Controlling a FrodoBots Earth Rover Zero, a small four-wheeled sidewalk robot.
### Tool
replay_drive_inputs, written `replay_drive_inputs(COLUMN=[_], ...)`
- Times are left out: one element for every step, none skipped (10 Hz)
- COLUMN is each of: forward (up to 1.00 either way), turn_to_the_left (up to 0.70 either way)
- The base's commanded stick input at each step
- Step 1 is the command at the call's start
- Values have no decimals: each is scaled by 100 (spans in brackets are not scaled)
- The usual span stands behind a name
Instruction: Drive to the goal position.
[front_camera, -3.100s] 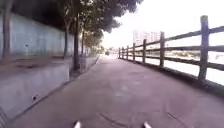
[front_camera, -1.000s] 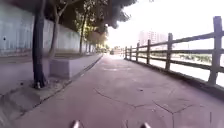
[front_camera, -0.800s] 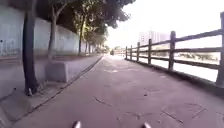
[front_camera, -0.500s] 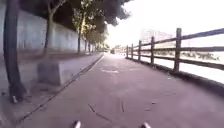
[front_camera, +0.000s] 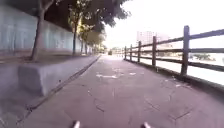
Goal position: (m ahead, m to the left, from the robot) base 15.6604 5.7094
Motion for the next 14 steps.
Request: replay_drive_inputs(forward=[100,100,100,100,100,100,100,100,100,100,100,100,100,100], turn_to_the_left=[0,0,0,0,0,0,0,-22,-40,-40,0,0,0,0])
